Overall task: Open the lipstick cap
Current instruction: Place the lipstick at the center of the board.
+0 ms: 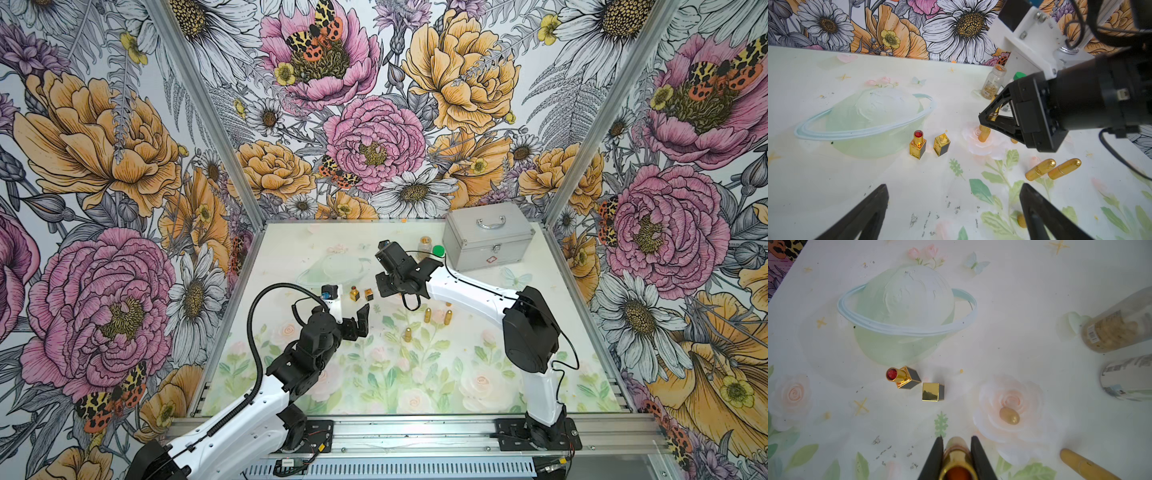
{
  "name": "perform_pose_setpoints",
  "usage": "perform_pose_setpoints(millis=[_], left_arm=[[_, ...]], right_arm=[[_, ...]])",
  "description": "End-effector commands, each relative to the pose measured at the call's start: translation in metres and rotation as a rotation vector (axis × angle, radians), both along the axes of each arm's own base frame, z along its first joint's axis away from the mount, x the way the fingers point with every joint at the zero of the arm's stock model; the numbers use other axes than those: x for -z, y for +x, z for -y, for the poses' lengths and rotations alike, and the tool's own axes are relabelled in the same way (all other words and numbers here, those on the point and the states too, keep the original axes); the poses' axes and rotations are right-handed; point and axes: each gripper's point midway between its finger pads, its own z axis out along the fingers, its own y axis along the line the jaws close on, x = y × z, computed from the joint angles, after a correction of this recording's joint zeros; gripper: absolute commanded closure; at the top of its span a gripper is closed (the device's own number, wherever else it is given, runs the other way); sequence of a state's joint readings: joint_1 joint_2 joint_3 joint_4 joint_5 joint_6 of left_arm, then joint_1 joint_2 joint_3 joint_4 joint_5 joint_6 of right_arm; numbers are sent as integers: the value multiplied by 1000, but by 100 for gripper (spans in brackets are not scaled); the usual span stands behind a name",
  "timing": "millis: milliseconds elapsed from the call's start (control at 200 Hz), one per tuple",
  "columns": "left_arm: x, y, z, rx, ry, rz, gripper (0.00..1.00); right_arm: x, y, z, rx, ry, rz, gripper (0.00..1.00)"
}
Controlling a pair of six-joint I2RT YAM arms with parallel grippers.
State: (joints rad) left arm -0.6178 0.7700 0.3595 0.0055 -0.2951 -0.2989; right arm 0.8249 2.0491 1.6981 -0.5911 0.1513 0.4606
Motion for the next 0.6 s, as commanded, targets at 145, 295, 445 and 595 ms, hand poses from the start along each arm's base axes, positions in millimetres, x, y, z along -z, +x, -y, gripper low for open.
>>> perform_pose_setpoints(millis=[145,295,445,595], left_arm=[[8,-2,-16,-70,-29,-29,1],[12,-1,-16,-72,-26,-46,1],[13,1,-15,-72,-21,-55,1],[15,3,-13,-68,-17,-66,1]], right_arm=[[19,25,-3,69,-39,112,79],[37,31,-2,92,-62,114,78],[54,35,0,104,-68,95,79],[65,37,1,112,-64,79,78]])
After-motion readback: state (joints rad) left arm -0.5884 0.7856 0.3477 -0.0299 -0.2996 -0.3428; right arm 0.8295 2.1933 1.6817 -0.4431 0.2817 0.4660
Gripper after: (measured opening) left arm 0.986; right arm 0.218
